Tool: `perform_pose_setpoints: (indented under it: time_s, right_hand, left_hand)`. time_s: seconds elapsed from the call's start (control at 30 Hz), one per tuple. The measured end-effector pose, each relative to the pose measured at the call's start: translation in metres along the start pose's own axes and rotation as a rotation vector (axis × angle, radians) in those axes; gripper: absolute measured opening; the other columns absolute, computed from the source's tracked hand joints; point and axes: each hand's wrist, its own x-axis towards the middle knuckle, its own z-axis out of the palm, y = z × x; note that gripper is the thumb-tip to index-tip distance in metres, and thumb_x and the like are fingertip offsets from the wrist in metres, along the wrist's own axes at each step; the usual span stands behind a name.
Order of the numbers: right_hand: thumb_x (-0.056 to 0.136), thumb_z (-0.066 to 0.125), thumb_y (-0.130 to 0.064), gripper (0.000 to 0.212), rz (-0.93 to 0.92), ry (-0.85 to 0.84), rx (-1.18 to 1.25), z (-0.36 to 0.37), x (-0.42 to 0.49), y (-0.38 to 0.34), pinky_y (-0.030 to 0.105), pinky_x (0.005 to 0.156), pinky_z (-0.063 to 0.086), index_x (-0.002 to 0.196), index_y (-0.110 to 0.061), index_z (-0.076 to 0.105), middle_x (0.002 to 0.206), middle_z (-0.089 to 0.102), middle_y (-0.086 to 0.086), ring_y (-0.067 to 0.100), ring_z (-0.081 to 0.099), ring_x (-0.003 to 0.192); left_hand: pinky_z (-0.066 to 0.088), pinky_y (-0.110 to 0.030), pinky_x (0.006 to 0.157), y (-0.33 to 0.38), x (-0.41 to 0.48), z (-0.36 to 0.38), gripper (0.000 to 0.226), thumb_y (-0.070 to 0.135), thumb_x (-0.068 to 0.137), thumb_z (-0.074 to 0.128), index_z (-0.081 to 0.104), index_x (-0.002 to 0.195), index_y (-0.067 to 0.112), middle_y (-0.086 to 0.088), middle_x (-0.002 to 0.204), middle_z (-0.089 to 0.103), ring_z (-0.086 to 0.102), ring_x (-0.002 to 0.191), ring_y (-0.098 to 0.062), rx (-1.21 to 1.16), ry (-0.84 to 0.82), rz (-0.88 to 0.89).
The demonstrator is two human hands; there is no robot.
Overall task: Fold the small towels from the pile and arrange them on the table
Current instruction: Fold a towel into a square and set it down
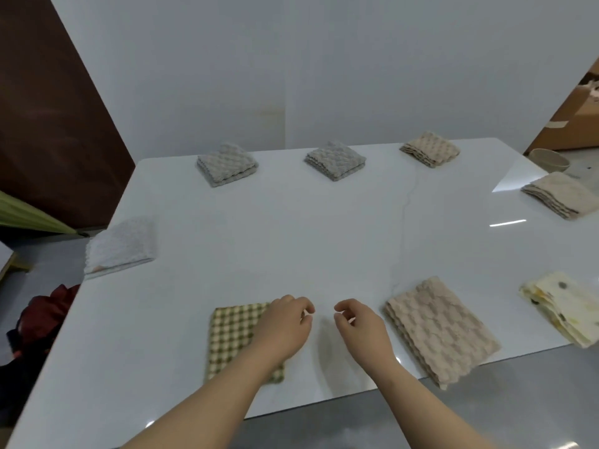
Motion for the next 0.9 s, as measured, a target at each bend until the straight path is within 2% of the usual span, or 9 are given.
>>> perform_pose_setpoints:
  time_s: [0.17, 0.3, 0.4, 0.5, 0.63, 0.73, 0.8, 0.9]
  right_hand:
    - [0.093, 0.044, -0.023, 0.024, -0.087, -0.024, -0.181, -0.060, 0.017, 0.039, 0.018, 0.063, 0.037, 0.113, -0.022, 0.057, 0.094, 0.053, -0.009, 0.007, 0.050, 0.082]
    - [0.093, 0.045, -0.023, 0.023, -0.160, -0.054, -0.227, -0.095, 0.027, 0.064, 0.024, 0.075, 0.043, 0.111, -0.020, 0.059, 0.098, 0.057, -0.007, 0.010, 0.053, 0.089]
    - [0.090, 0.047, -0.020, 0.022, -0.215, 0.021, -0.300, -0.114, 0.033, 0.079, 0.028, 0.081, 0.042, 0.106, -0.020, 0.063, 0.103, 0.063, -0.003, 0.015, 0.053, 0.097]
    - [0.089, 0.048, -0.016, 0.027, -0.252, 0.120, -0.371, -0.133, 0.039, 0.094, 0.029, 0.088, 0.033, 0.111, -0.020, 0.063, 0.114, 0.061, -0.004, 0.020, 0.048, 0.109]
    - [0.088, 0.049, -0.015, 0.035, -0.151, 0.134, -0.393, -0.153, 0.043, 0.116, 0.033, 0.093, 0.033, 0.122, -0.019, 0.056, 0.127, 0.054, 0.001, 0.023, 0.045, 0.117]
    - [0.089, 0.048, -0.021, 0.042, -0.029, 0.049, -0.283, -0.157, 0.043, 0.125, 0.035, 0.096, 0.036, 0.131, -0.019, 0.045, 0.135, 0.045, 0.003, 0.023, 0.043, 0.120]
    - [0.090, 0.049, -0.022, 0.046, 0.003, -0.001, -0.168, -0.158, 0.041, 0.128, 0.034, 0.094, 0.038, 0.135, -0.019, 0.039, 0.135, 0.043, 0.004, 0.022, 0.044, 0.119]
    - [0.090, 0.049, -0.022, 0.050, 0.030, -0.048, -0.090, -0.157, 0.041, 0.130, 0.031, 0.084, 0.039, 0.138, -0.019, 0.034, 0.131, 0.046, 0.006, 0.022, 0.048, 0.114]
  left_hand:
    - [0.044, -0.027, 0.087, 0.064, 0.016, 0.037, 0.027, 0.026, 0.094, 0.041, 0.056, 0.117, 0.025, 0.003, 0.113, 0.054, 0.052, 0.106, -0.013, -0.084, -0.015, -0.053]
    - [0.044, -0.028, 0.088, 0.106, 0.025, 0.062, 0.030, 0.025, 0.094, 0.042, 0.054, 0.121, 0.025, 0.001, 0.116, 0.054, 0.054, 0.105, -0.015, -0.142, -0.027, -0.116]
    - [0.045, -0.029, 0.088, 0.124, 0.028, 0.076, 0.031, 0.024, 0.093, 0.044, 0.052, 0.122, 0.024, 0.000, 0.114, 0.054, 0.054, 0.103, -0.016, -0.184, -0.052, -0.164]
    - [0.044, -0.029, 0.085, 0.137, 0.030, 0.085, 0.032, 0.024, 0.093, 0.046, 0.048, 0.125, 0.021, 0.002, 0.105, 0.055, 0.053, 0.096, -0.015, -0.264, -0.060, -0.198]
    - [0.037, -0.022, 0.084, 0.151, 0.033, 0.097, 0.052, 0.027, 0.091, 0.053, 0.032, 0.137, 0.019, -0.004, 0.130, 0.045, 0.048, 0.106, -0.014, -0.481, -0.018, -0.289]
    - [0.039, -0.024, 0.091, 0.153, 0.039, 0.103, 0.068, 0.031, 0.087, 0.060, 0.023, 0.143, 0.018, -0.004, 0.138, 0.040, 0.048, 0.118, -0.018, -0.573, -0.012, -0.357]
    - [0.042, -0.026, 0.092, 0.154, 0.041, 0.107, 0.068, 0.027, 0.085, 0.062, 0.026, 0.142, 0.017, -0.003, 0.134, 0.044, 0.050, 0.116, -0.018, -0.548, -0.010, -0.357]
    - [0.047, -0.030, 0.088, 0.155, 0.041, 0.111, 0.054, 0.019, 0.084, 0.061, 0.037, 0.133, 0.014, 0.002, 0.113, 0.054, 0.054, 0.099, -0.014, -0.547, 0.022, -0.359]
